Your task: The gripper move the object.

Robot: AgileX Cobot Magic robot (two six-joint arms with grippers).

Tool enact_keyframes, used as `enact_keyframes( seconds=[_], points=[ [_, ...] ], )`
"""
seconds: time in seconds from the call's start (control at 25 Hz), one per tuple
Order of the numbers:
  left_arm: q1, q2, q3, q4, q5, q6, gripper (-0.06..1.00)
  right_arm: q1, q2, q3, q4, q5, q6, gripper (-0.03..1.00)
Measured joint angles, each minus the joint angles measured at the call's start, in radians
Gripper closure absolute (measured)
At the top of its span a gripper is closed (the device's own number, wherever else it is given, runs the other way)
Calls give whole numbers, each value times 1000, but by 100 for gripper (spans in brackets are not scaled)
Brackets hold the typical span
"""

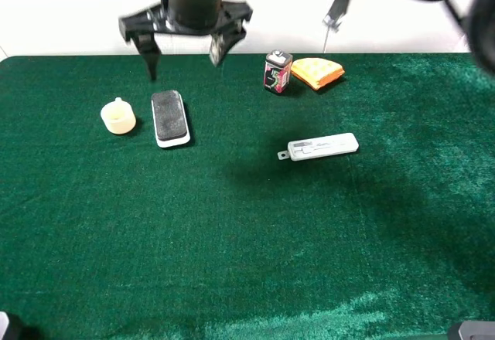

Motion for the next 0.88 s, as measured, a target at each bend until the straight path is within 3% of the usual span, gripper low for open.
enact_keyframes(
  seconds=[0.36,0.88],
  points=[
    [0,0,0,0,0,0,-4,0,-181,61,-12,2,-28,27],
    [0,0,0,0,0,0,-4,0,-612,561,-173,3,-56,27]
  ],
)
